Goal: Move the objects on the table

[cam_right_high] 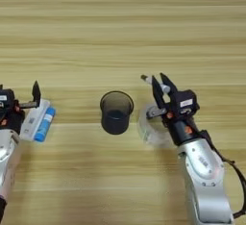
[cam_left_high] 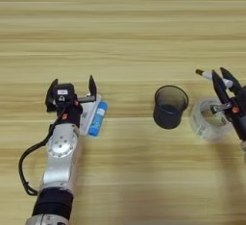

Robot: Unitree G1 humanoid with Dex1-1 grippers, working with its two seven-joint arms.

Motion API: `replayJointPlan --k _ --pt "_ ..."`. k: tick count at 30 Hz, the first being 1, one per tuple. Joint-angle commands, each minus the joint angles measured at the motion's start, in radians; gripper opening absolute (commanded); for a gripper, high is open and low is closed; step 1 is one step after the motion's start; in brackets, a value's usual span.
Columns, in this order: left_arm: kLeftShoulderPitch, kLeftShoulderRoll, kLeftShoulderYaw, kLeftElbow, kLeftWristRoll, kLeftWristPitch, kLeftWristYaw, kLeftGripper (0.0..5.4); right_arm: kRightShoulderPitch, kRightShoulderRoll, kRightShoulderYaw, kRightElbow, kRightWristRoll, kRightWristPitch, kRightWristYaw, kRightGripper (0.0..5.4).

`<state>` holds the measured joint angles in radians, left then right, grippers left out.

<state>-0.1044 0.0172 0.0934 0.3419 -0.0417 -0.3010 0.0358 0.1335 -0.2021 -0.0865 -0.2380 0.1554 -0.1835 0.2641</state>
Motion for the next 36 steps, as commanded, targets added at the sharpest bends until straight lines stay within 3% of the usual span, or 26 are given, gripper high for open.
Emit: replayJointPlan --k 1,15,36 --pt "-0.011 0.004 -0.004 0.010 0.014 -0.011 0.002 5.40 -0.008 -0.031 -0.064 0.051 -0.006 0.030 -0.030 0.74" --pt "-0.012 0.006 -0.003 0.013 0.012 -0.011 -0.002 5.40 -0.009 -0.093 -0.178 0.204 -0.038 0.065 -0.082 0.74" --pt "-0.011 0.006 -0.004 0.009 0.012 -0.010 0.000 5.40 -0.056 -0.086 -0.112 0.438 -0.065 0.075 -0.056 0.74"
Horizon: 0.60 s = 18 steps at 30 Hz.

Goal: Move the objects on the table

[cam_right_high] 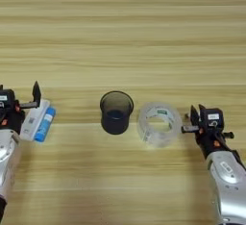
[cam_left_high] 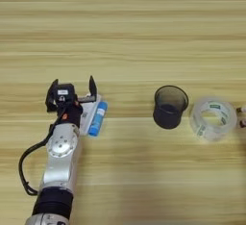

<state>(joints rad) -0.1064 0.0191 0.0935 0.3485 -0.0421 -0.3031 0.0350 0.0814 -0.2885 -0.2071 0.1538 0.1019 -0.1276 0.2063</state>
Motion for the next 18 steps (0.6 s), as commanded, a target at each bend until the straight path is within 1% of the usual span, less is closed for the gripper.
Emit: replayJointPlan --k 1,7,10,13,18 --pt "-0.009 0.004 -0.004 0.003 0.012 -0.008 0.000 5.40 -0.006 0.000 0.011 0.060 -0.012 0.025 0.000 0.74" --pt "-0.009 0.004 -0.003 0.003 0.013 -0.008 0.001 5.40 -0.005 -0.002 0.027 0.102 -0.040 0.068 -0.018 0.74" --pt "-0.010 0.004 -0.004 0.003 0.013 -0.007 0.001 5.40 0.000 -0.010 0.028 0.107 -0.051 0.106 -0.031 0.74" --pt "-0.011 0.004 -0.004 0.005 0.014 -0.007 0.002 5.40 -0.002 -0.014 0.027 0.129 -0.056 0.153 -0.037 0.74" --pt "-0.012 0.004 -0.003 0.006 0.014 -0.007 0.002 5.40 -0.008 -0.015 0.022 0.147 -0.044 0.206 -0.039 0.74"
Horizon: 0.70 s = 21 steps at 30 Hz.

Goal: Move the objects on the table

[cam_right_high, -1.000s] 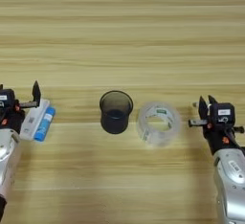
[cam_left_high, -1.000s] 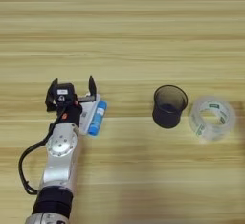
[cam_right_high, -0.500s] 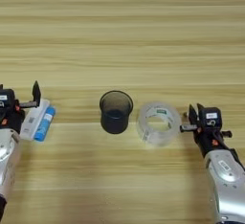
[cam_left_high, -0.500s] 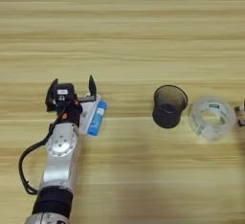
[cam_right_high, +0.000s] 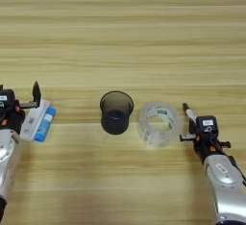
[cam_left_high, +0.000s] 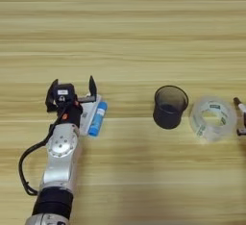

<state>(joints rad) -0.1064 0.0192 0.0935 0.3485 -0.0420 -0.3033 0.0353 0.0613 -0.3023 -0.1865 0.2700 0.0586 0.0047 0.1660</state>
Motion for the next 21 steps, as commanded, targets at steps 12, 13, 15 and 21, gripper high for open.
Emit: replayJointPlan --k 12,13,15,21 --pt "-0.017 0.007 -0.001 0.013 0.012 -0.008 0.000 5.40 0.001 0.004 0.017 0.060 0.003 0.106 0.024 0.19" --pt "-0.018 0.006 -0.001 0.014 0.012 -0.009 0.000 5.40 0.000 0.005 0.016 0.062 0.007 0.104 0.028 0.07" --pt "-0.019 0.006 -0.001 0.015 0.012 -0.009 0.001 5.40 -0.001 0.005 0.018 0.062 0.008 0.104 0.031 0.03" --pt "-0.020 0.006 -0.001 0.017 0.012 -0.009 0.001 5.40 -0.002 0.011 0.016 0.053 0.017 0.092 0.030 0.80"
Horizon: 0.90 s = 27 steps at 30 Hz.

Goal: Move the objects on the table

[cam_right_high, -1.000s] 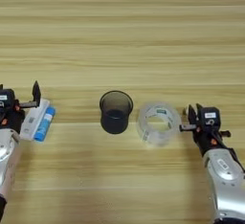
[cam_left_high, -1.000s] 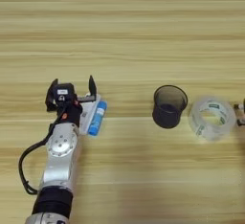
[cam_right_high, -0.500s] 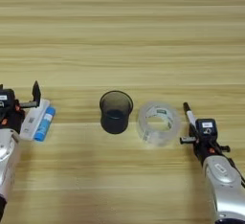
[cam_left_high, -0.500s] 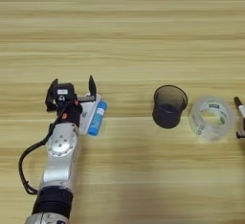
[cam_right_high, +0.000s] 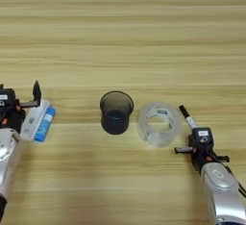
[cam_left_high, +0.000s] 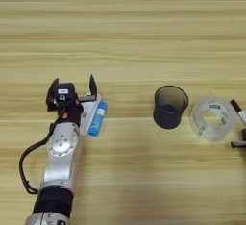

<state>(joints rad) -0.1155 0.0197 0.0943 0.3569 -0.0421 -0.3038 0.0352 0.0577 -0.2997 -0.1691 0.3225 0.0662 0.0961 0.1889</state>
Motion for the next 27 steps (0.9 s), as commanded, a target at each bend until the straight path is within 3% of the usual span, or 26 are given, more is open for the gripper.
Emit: replayJointPlan --k 1,7,13,27 --pt "-0.011 0.006 -0.002 0.009 0.012 -0.009 0.001 5.40 0.001 0.009 -0.002 -0.001 0.010 -0.001 0.006 0.93" --pt "-0.011 0.005 -0.002 0.010 0.013 -0.009 0.002 5.40 0.001 0.015 -0.009 -0.019 0.031 -0.014 0.013 1.61" --pt "-0.011 0.009 0.000 0.014 0.012 -0.013 -0.001 5.40 0.005 0.033 -0.011 -0.055 0.060 -0.089 0.037 2.53" --pt "-0.010 0.008 -0.002 0.015 0.013 -0.016 0.000 5.40 -0.002 0.035 -0.051 -0.071 0.061 -0.154 0.000 4.09"
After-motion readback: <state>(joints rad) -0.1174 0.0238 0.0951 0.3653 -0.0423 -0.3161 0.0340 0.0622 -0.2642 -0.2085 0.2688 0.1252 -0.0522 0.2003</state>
